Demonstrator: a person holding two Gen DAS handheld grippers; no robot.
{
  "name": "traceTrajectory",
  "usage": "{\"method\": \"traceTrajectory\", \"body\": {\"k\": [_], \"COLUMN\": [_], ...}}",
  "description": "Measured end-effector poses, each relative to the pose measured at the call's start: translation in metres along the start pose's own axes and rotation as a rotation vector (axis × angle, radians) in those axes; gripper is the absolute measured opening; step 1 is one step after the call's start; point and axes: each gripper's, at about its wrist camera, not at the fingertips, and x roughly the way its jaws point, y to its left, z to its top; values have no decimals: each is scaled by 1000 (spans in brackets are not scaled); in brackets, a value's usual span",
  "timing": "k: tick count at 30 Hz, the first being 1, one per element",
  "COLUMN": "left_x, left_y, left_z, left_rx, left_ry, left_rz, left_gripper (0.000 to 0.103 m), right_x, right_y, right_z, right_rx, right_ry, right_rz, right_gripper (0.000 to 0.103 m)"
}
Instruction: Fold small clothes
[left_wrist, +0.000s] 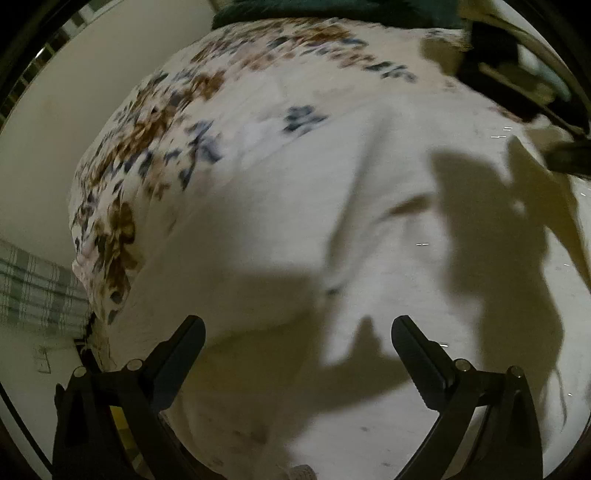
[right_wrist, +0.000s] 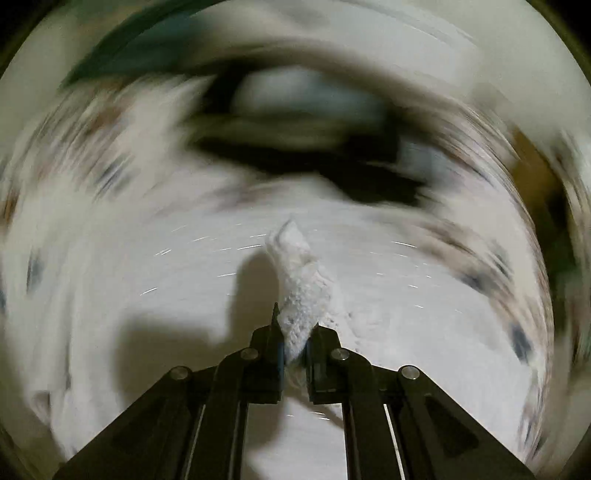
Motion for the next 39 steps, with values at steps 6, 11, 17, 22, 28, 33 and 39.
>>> {"method": "traceTrajectory", "body": {"k": [6, 11, 17, 22, 28, 33, 39], "left_x": [22, 19, 2, 29, 76, 101, 115], "left_y": [32, 62, 148, 247, 294, 271, 259], "left_z": [-1, -1, -20, -67, -122, -132, -113], "left_rx": [-55, -116, -288, -612, -1008, -1171, -1244], "left_ry": [28, 55, 119, 228, 292, 315, 313], "left_rz": [4, -22, -57, -150, -393, -516, -433], "left_gripper": [103, 103, 103, 103, 94, 87, 45], "right_x": [6, 19, -16, -30, -7, -1, -3], "right_y": [136, 123, 22, -37, -46, -33, -13], "right_z": [-12, -6, -14, -53, -90, -105, -103], "right_rx": [-251, -191, 199, 377, 430, 428, 399], "right_ry": [-31, 102, 194, 266, 387, 432, 441], "right_rz": [91, 156, 403, 367, 296, 289, 266], "right_gripper": [9, 21, 66, 66, 66, 66, 66]}}
